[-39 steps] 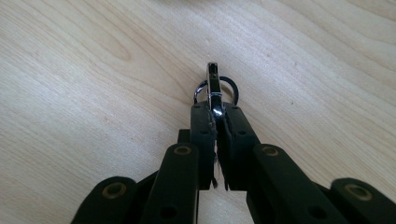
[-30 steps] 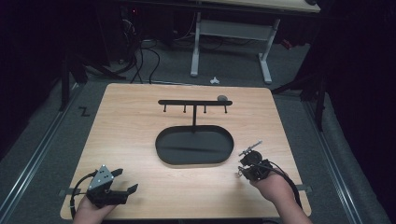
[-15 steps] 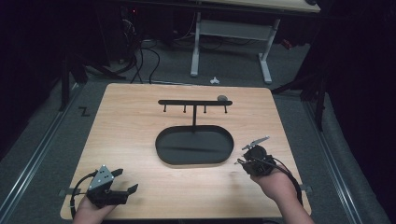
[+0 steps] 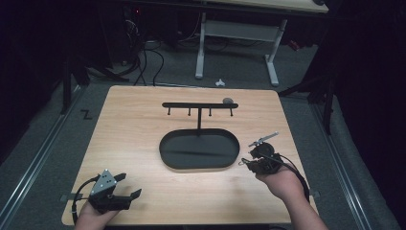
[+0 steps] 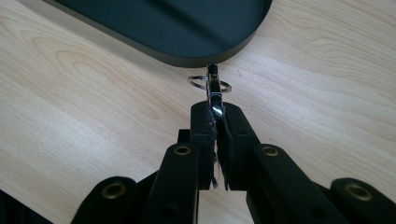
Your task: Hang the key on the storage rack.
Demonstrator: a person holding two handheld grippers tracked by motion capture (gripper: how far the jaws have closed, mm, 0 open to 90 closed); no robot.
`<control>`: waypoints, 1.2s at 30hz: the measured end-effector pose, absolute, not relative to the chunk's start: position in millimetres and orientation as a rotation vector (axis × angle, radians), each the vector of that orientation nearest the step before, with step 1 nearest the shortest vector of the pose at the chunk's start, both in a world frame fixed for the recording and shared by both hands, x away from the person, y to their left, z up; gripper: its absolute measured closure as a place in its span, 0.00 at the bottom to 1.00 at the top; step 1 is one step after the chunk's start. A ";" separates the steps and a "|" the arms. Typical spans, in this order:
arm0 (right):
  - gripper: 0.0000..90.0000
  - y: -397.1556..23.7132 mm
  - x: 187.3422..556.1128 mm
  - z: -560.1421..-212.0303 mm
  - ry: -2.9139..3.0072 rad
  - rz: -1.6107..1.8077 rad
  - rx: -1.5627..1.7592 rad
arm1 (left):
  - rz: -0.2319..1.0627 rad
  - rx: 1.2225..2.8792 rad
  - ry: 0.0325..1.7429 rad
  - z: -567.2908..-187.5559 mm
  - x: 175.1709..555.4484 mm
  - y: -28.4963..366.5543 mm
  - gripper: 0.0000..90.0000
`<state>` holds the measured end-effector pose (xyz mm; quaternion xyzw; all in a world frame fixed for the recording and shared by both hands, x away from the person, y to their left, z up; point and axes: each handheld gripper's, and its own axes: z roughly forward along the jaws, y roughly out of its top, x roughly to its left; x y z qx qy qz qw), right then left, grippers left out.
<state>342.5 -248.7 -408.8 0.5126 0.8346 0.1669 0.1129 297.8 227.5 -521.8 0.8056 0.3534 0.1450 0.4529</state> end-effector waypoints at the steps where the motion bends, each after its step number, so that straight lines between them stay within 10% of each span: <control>1: 0.94 -248.9 344.6 -404.5 2.457 0.475 1.504 | 0.359 1.987 0.873 -521.9 297.9 227.4 0.17; 36: 0.94 -229.3 375.6 -333.0 2.419 0.517 1.472 | 0.357 1.983 0.870 -521.3 297.8 228.6 0.17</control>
